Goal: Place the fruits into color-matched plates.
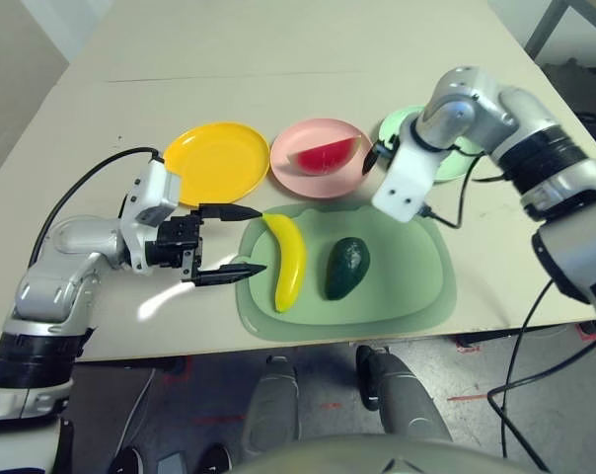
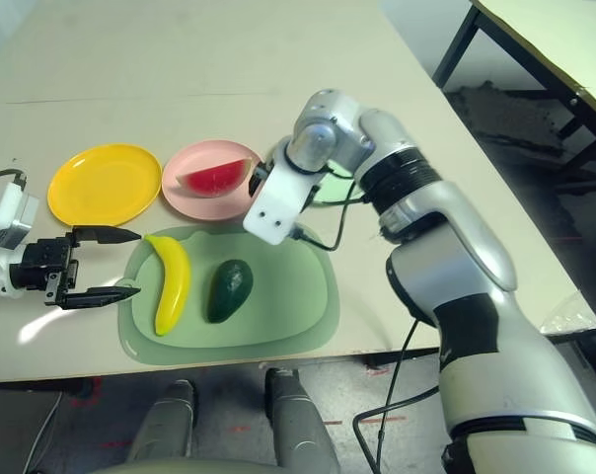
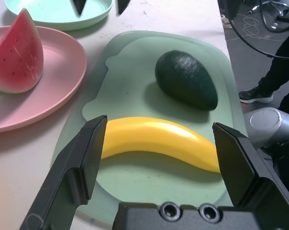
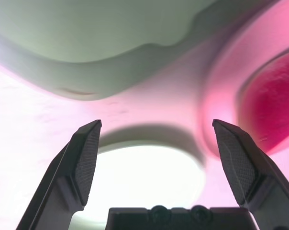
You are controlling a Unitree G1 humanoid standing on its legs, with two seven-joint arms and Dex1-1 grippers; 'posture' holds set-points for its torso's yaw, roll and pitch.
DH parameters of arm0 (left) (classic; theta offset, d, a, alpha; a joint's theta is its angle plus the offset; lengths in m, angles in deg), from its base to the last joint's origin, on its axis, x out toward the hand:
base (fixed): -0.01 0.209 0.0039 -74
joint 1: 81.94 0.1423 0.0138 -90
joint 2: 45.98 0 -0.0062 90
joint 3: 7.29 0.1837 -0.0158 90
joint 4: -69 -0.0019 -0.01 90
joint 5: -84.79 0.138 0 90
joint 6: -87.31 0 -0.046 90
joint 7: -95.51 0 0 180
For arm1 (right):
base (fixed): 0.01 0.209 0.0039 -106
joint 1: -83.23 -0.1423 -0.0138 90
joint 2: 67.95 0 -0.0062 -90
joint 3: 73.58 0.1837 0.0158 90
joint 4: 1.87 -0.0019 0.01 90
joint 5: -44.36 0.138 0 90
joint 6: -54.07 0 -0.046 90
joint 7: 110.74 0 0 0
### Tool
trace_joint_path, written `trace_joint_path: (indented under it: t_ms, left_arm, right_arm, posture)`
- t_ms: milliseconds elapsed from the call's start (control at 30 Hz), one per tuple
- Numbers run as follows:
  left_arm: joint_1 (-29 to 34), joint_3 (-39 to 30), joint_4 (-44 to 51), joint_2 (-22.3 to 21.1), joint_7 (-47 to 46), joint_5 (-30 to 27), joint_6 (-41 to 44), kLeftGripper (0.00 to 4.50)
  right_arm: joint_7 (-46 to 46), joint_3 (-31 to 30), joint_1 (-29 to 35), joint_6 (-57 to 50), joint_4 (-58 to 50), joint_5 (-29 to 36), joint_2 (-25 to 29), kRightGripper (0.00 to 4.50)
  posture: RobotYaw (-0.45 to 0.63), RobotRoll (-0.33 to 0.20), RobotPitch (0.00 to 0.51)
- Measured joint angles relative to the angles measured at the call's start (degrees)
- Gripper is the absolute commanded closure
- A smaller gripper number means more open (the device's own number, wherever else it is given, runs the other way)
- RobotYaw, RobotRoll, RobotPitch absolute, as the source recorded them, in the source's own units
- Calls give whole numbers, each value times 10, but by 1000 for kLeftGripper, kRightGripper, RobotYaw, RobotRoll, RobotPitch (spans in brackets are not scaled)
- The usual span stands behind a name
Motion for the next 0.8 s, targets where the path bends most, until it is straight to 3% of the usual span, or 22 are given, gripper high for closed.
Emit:
trace_joint_path:
  t_ms: [167,300,467,600,800]
  left_arm:
    - [-21,11,-20,8,6,6,-9,0]
    - [-36,17,-35,11,13,11,-16,0]
    - [-40,19,-43,11,19,16,-20,0]
    - [-38,19,-42,10,28,17,-22,0]
    - [-33,19,-41,5,33,18,-24,0]
  right_arm:
    - [38,-29,18,-202,-240,155,91,46]
    - [38,-47,42,-336,-382,207,116,46]
    - [38,-45,65,-461,-468,211,109,46]
    - [29,-43,95,-545,-487,184,48,46]
    - [6,-42,117,-552,-488,127,9,46]
  posture:
    - [-55,0,193]
    - [-55,0,196]
    - [-49,0,205]
    - [-43,0,211]
    - [-34,0,215]
